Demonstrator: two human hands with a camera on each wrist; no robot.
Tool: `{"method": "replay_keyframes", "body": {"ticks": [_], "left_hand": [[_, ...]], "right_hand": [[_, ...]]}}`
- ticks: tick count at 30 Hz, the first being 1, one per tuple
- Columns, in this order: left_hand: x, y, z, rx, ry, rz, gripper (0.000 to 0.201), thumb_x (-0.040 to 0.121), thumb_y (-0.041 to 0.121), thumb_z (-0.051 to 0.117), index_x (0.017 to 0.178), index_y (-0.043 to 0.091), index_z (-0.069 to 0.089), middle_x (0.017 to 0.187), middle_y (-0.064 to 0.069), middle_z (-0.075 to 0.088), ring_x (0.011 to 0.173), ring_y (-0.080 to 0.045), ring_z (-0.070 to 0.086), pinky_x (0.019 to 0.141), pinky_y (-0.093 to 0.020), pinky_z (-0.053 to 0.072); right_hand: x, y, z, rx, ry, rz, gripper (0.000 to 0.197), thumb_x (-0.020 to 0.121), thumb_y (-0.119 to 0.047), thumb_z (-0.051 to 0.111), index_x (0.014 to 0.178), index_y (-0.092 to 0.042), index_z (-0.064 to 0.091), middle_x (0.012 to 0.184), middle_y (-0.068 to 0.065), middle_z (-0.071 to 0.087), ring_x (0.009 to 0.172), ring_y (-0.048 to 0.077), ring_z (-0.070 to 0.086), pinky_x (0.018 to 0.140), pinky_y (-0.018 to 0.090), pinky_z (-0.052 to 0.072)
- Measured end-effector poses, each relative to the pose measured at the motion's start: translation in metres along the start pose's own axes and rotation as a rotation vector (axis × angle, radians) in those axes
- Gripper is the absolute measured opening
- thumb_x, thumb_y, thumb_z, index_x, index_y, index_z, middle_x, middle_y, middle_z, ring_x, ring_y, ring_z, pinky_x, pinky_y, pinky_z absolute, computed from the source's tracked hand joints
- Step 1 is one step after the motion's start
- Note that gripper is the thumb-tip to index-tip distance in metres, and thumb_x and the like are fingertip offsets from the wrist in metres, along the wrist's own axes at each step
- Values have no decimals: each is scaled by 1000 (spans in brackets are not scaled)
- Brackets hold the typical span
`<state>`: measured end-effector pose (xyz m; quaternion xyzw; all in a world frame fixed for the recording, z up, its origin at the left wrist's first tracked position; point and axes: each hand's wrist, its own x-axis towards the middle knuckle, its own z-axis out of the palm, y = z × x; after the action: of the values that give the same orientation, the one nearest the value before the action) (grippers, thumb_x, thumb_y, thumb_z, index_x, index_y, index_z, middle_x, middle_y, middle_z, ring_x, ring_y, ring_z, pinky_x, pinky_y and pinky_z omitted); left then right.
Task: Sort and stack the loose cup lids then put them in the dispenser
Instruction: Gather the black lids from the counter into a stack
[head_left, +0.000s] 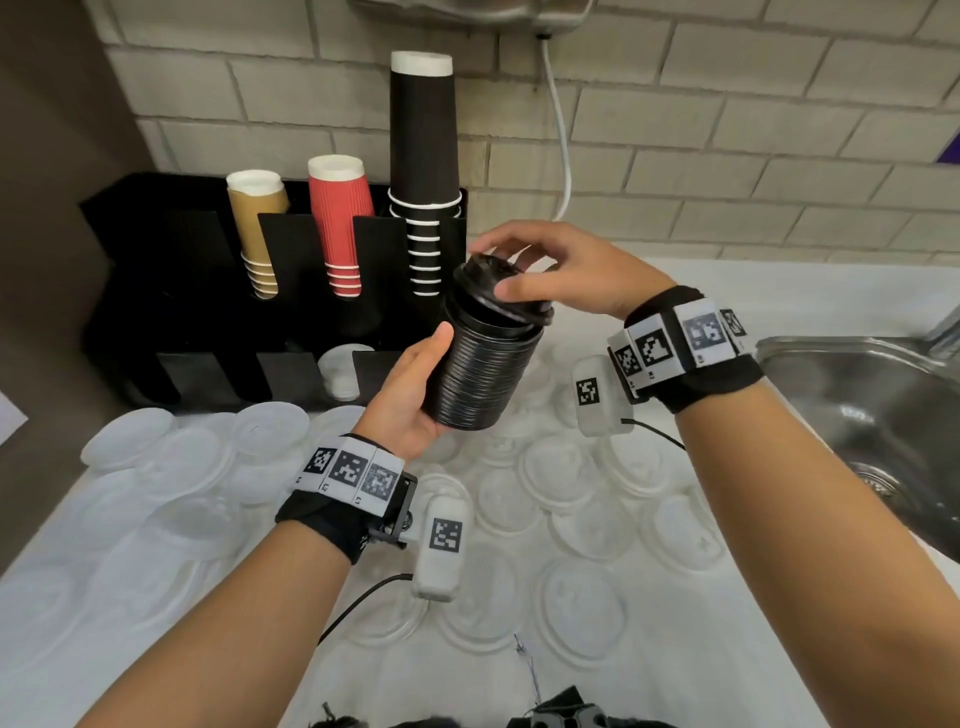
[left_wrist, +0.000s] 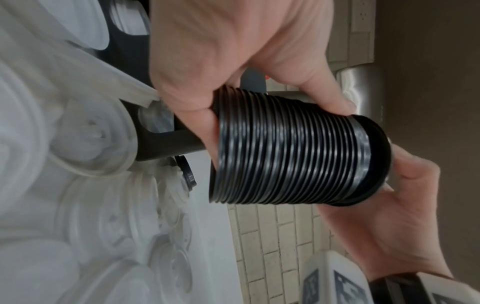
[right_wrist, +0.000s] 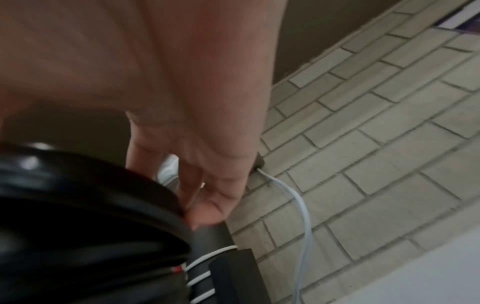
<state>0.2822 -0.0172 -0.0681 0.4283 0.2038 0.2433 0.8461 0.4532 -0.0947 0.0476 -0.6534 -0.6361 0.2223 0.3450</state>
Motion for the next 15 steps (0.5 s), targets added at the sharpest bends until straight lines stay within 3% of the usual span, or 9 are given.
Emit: {"method": "replay_keyframes", "body": {"ticks": [4, 9, 15], "left_hand": [[-1, 1, 3, -14, 68, -3, 80, 75, 45, 63, 142, 8, 44, 136, -16, 58, 125, -31, 56, 106, -54, 43], [-3, 2, 4, -5, 97, -11, 78, 72, 43, 68, 139, 10, 48, 133, -15, 60, 122, -31, 59, 102, -55, 46], [-5, 2, 8, -22, 99, -11, 78, 71, 43, 67, 139, 11, 48, 133, -14, 60, 122, -30, 59, 101, -55, 47]], "right_hand": [[-2, -3, 7, -101, -16, 11, 39, 81, -27, 72, 118, -34, 61, 123, -3, 59, 101, 9, 56, 76, 15, 42], [-4, -4, 10, -129, -10, 8, 42, 80, -26, 73, 118, -35, 61, 122, -4, 58, 100, 9, 54, 73, 12, 41], [-6, -7, 8, -142, -17, 14, 43, 79, -27, 74, 119, -35, 61, 124, -4, 57, 103, 11, 53, 79, 17, 43]]}}
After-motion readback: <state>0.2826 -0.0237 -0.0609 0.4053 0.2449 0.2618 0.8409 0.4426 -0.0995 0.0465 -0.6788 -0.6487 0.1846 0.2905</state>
